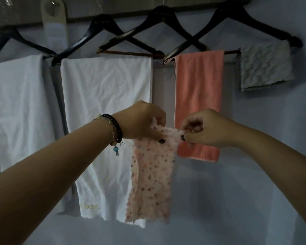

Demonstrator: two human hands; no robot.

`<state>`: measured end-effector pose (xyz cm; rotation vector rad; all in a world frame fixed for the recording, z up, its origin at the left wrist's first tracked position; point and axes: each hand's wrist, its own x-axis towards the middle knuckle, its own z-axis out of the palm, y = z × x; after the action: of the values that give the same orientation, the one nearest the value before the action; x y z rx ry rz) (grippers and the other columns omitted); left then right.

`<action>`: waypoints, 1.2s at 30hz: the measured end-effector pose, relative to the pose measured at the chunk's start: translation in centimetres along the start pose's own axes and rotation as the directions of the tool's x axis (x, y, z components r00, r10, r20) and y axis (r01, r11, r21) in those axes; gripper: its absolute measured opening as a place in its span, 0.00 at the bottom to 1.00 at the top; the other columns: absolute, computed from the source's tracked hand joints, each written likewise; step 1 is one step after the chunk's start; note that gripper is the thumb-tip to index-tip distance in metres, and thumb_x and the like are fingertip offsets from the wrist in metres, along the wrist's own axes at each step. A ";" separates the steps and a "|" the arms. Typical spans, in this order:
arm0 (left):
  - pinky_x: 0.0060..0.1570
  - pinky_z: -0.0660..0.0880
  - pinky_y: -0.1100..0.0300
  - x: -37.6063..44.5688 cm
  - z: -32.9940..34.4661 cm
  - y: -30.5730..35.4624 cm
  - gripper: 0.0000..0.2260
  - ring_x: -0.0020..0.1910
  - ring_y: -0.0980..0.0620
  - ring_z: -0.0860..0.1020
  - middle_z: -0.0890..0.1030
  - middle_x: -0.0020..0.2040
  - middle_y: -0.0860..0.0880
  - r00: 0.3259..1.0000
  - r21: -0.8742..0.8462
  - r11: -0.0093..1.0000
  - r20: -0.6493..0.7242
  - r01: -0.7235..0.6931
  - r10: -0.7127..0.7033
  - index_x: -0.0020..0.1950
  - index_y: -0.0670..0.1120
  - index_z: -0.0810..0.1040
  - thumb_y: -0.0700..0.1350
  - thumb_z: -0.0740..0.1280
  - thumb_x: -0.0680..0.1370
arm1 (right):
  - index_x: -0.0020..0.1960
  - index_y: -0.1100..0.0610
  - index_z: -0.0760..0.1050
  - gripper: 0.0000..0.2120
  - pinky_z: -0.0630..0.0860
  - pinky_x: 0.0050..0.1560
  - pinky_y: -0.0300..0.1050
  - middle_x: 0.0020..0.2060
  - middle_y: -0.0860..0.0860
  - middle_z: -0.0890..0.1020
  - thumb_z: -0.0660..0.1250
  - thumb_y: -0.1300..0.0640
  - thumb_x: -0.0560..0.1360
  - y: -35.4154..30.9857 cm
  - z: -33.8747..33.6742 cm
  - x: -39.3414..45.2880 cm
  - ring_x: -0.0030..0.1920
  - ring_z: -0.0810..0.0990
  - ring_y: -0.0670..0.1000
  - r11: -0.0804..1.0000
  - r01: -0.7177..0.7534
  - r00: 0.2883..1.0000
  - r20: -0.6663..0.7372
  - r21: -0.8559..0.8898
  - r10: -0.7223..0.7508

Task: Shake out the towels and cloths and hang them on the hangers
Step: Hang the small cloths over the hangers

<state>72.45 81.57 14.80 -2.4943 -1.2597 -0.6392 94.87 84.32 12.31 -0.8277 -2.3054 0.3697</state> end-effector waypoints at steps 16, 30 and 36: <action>0.38 0.77 0.67 5.3 -1.3 -6.3 0.08 0.39 0.60 0.79 0.81 0.42 0.53 0.877 -0.622 0.774 -0.301 0.116 -0.373 0.45 0.46 0.80 0.49 0.74 0.72 | 0.47 0.51 0.82 0.05 0.81 0.49 0.44 0.41 0.47 0.85 0.74 0.52 0.71 1.9 -4.7 8.5 0.43 0.83 0.46 0.993 0.095 0.962 -0.250 -0.069 -0.109; 0.49 0.81 0.52 12.2 -6.4 -14.3 0.12 0.47 0.48 0.83 0.85 0.49 0.47 0.743 -0.875 0.440 -0.156 0.201 -0.651 0.53 0.45 0.82 0.51 0.72 0.74 | 0.51 0.61 0.79 0.10 0.72 0.45 0.40 0.44 0.51 0.80 0.69 0.57 0.72 -2.7 -14.0 24.5 0.47 0.77 0.50 0.827 -0.159 0.733 -0.625 -0.539 -0.267; 0.54 0.79 0.49 14.8 -5.3 -15.8 0.14 0.51 0.45 0.83 0.84 0.52 0.44 0.801 -0.958 0.231 0.000 0.173 -0.599 0.56 0.42 0.82 0.48 0.72 0.75 | 0.40 0.61 0.72 0.09 0.65 0.32 0.43 0.35 0.52 0.74 0.70 0.58 0.71 0.3 -14.2 26.4 0.43 0.76 0.55 0.756 -0.355 0.801 -0.596 -0.549 -0.056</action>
<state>65.95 98.74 27.48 -2.4137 -1.6549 -2.5364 88.96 102.26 35.60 -1.2616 -1.7451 -0.6002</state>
